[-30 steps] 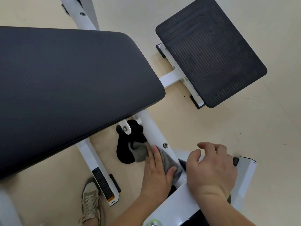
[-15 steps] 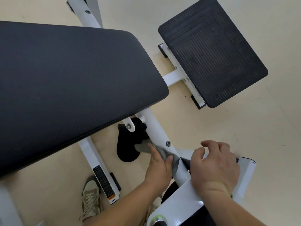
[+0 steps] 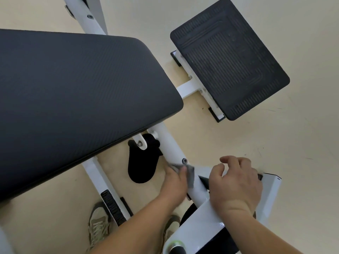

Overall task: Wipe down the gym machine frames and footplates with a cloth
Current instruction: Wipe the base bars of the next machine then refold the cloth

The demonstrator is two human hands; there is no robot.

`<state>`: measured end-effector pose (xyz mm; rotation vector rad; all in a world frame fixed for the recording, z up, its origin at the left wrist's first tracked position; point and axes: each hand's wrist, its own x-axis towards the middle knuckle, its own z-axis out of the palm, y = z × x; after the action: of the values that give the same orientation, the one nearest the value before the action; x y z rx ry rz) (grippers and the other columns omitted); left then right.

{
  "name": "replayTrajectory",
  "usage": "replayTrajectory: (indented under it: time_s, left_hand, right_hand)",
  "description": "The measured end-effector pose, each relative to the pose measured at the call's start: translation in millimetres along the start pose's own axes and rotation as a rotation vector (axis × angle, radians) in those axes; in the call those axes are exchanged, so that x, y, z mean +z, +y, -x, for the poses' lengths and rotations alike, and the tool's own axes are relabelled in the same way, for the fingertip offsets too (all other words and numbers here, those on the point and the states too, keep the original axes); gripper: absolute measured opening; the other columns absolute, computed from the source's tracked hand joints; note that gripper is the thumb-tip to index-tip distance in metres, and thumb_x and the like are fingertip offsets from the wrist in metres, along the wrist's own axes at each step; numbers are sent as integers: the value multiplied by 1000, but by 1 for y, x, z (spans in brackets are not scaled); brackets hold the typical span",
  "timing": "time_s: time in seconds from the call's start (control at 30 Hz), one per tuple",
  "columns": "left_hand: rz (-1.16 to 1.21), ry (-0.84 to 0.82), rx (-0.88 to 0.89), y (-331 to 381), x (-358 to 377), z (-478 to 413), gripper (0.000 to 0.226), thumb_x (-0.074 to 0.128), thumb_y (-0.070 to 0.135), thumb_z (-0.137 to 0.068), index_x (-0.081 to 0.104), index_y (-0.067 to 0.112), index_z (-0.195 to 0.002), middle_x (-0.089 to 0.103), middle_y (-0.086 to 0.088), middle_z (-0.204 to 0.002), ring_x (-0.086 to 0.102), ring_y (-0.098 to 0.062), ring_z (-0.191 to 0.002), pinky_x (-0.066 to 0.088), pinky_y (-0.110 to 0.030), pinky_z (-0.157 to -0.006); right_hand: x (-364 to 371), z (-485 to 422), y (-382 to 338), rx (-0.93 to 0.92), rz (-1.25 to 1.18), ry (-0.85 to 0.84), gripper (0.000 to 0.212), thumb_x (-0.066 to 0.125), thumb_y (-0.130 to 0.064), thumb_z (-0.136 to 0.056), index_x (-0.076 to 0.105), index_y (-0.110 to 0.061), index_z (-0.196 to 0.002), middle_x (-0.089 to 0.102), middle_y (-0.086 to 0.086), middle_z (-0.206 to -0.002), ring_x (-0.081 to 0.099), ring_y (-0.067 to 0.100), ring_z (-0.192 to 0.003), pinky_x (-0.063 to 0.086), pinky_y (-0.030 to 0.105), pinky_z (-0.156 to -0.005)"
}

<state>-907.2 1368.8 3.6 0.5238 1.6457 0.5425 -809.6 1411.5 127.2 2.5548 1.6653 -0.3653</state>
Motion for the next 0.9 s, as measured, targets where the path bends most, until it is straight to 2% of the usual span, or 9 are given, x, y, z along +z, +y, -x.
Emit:
replayTrajectory:
  time_s: [0.1, 0.17, 0.23, 0.33, 0.43, 0.5, 0.6, 0.73, 0.9]
  left_hand:
    - [21, 177, -12, 33, -19, -25, 78, 45, 49, -104, 13, 3, -157, 42, -19, -154, 48, -32, -138, 41, -38, -113]
    - [-22, 214, -28, 37, -13, -16, 76, 44, 47, -105, 10, 5, -158, 43, -24, -152, 51, -36, -134, 44, -42, -108]
    - [-91, 148, -1, 28, -5, 7, 70, 45, 35, -106, 9, 11, -161, 49, -24, -145, 56, -38, -125, 47, -38, -98]
    - [-274, -87, 63, 7, -20, 35, 60, 42, 25, -108, 16, 18, -162, 57, -16, -140, 59, -32, -123, 43, -26, -89]
    - [-352, -153, 143, 10, -55, 48, 37, 43, 28, -108, 44, 38, -143, 69, 10, -117, 65, -10, -104, 52, -29, -90]
    - [-382, -124, 211, 22, -71, 60, 29, 44, 30, -107, 49, 41, -133, 67, 18, -105, 63, 1, -94, 53, -29, -86]
    - [-451, -137, 301, 43, -83, 78, 35, 47, 32, -106, 45, 40, -140, 66, 18, -113, 62, -3, -100, 53, -31, -90]
    - [-466, -56, 326, 73, -104, 103, 22, 57, 25, -101, 46, 41, -112, 65, 13, -96, 64, -8, -87, 56, -39, -78]
    - [-517, 30, 385, 97, -122, 143, 27, 66, 16, -94, 44, 31, -89, 56, 11, -84, 52, -3, -71, 45, -20, -63]
  right_hand:
    - [2, -2, 2, 3, 14, -2, 32, 45, -31, -92, 67, -31, -116, 55, -4, -122, 50, 23, -105, 39, 41, -92]
    - [2, -2, 3, 1, 16, -2, 33, 45, -32, -92, 67, -31, -116, 55, -4, -122, 50, 23, -104, 40, 42, -91]
    - [2, -2, 2, -1, 18, -1, 33, 44, -33, -92, 67, -31, -115, 55, -4, -121, 50, 23, -104, 40, 42, -91]
    - [0, -2, 1, -2, 30, -19, 33, 44, -33, -93, 67, -33, -116, 54, -4, -123, 50, 24, -107, 40, 43, -93]
    - [-4, -1, 1, 7, 63, -41, 33, 43, -35, -94, 64, -34, -119, 53, -5, -126, 51, 23, -113, 40, 42, -95]
    - [-5, -1, 1, 11, 73, -55, 33, 42, -36, -95, 64, -35, -120, 53, -5, -127, 51, 23, -114, 40, 41, -95]
    - [-5, -1, 1, 11, 43, -54, 34, 43, -37, -94, 65, -33, -120, 54, -3, -125, 51, 24, -113, 39, 42, -95]
    - [-11, 2, -2, 7, 49, -100, 37, 39, -40, -97, 64, -31, -123, 52, -1, -128, 49, 24, -114, 37, 42, -98]
    - [-22, 2, 0, -28, 39, -226, 54, 31, -55, -98, 55, -29, -139, 44, 1, -143, 41, 25, -132, 32, 44, -109]
